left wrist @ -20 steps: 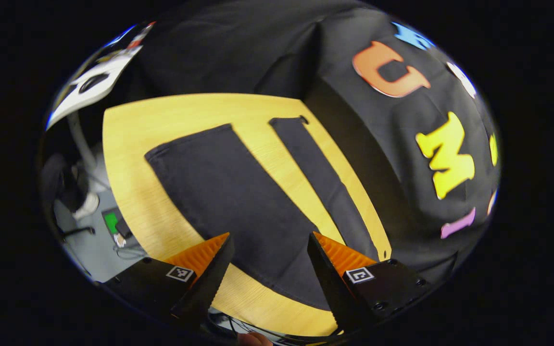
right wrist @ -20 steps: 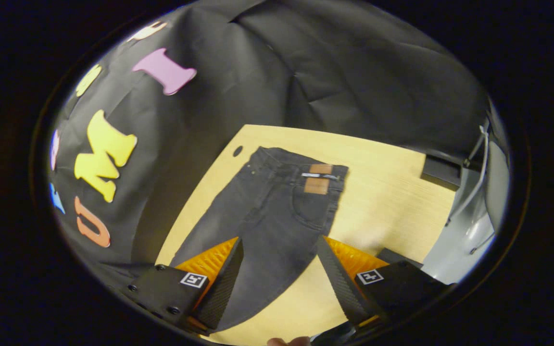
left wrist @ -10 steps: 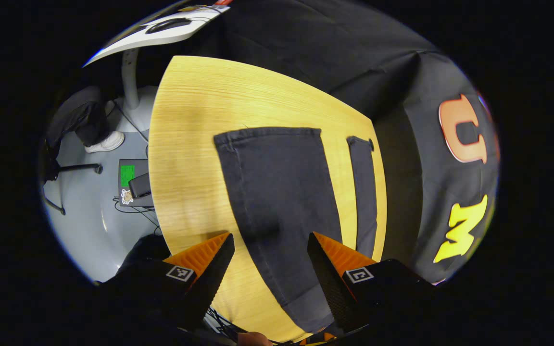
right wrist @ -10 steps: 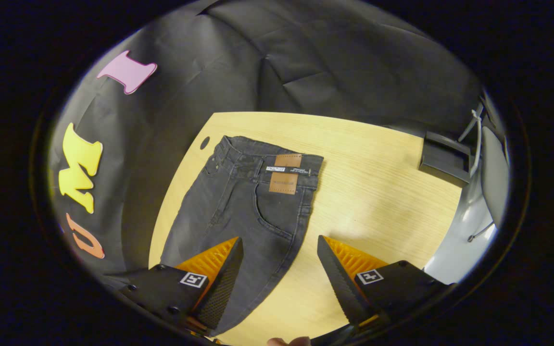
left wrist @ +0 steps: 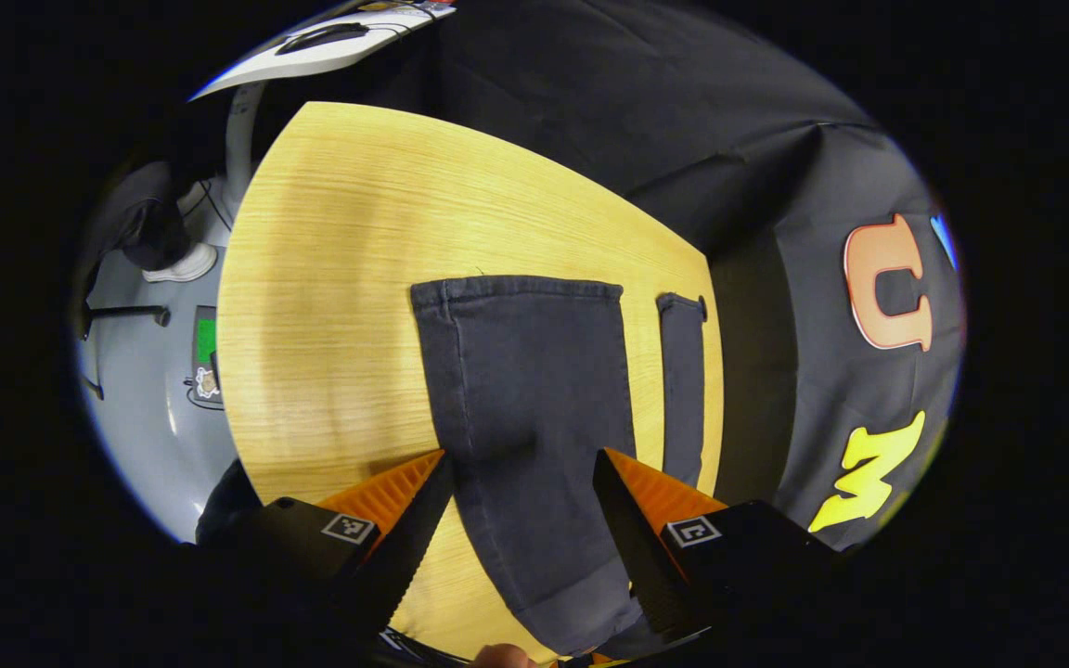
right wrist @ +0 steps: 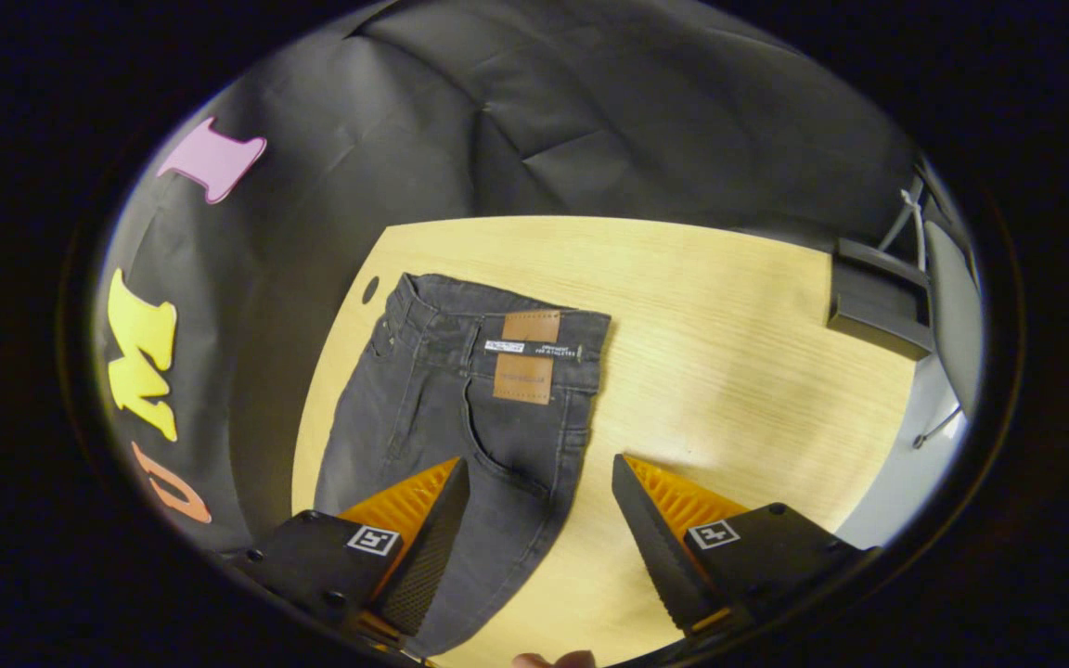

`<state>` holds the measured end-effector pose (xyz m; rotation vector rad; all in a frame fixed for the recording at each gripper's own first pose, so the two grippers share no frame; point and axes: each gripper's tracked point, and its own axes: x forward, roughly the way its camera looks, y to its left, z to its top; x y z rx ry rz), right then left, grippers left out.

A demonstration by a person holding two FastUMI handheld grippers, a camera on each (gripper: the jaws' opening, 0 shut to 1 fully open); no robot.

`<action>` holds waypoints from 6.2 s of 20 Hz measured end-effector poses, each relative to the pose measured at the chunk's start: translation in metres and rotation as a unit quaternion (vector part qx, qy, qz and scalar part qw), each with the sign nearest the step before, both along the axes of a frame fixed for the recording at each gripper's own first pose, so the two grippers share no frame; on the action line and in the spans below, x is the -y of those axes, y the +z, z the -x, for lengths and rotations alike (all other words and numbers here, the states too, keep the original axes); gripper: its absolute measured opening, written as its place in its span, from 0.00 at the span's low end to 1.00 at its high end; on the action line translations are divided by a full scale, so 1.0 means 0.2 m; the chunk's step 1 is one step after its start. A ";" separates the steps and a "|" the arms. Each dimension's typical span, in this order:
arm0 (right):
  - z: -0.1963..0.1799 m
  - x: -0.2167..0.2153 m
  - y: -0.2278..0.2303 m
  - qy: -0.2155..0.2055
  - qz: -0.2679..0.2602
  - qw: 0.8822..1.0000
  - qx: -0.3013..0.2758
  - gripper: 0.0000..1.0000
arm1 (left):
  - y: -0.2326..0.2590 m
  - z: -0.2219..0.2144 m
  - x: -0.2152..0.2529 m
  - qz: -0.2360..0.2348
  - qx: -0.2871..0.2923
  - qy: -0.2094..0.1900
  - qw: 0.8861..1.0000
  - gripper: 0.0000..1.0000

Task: Grasp the waist and the cuffs of the jeans and fold them to make the two legs overlap; first hold the waist and fold one-third of the jeans toward the cuffs, then hold the cuffs and fold the remaining one-third in the same direction to finish folding.

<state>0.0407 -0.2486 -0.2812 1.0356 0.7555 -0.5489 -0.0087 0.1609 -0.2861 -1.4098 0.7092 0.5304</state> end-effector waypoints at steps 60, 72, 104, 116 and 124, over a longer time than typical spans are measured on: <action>-1.72 -0.13 0.31 0.037 -0.033 0.971 0.235 0.01 | 0.19 -1.84 -0.07 0.017 0.128 -0.092 0.987 0.04; -1.80 -0.16 0.17 0.033 -0.018 0.973 0.226 0.41 | -0.07 -1.86 -0.02 -0.026 0.118 -0.124 0.985 0.17; -0.72 -0.13 0.44 0.164 0.213 0.940 0.211 0.84 | 1.24 -0.63 0.34 -0.544 0.329 -0.254 0.729 0.97; -1.03 0.06 0.05 -0.027 -0.028 0.984 0.171 0.84 | 1.50 -0.10 0.56 -0.585 0.338 -0.277 0.683 0.98; -1.12 0.08 0.00 -0.031 -0.027 0.984 0.172 0.69 | 1.50 -0.03 0.56 -0.582 0.326 -0.276 0.692 0.98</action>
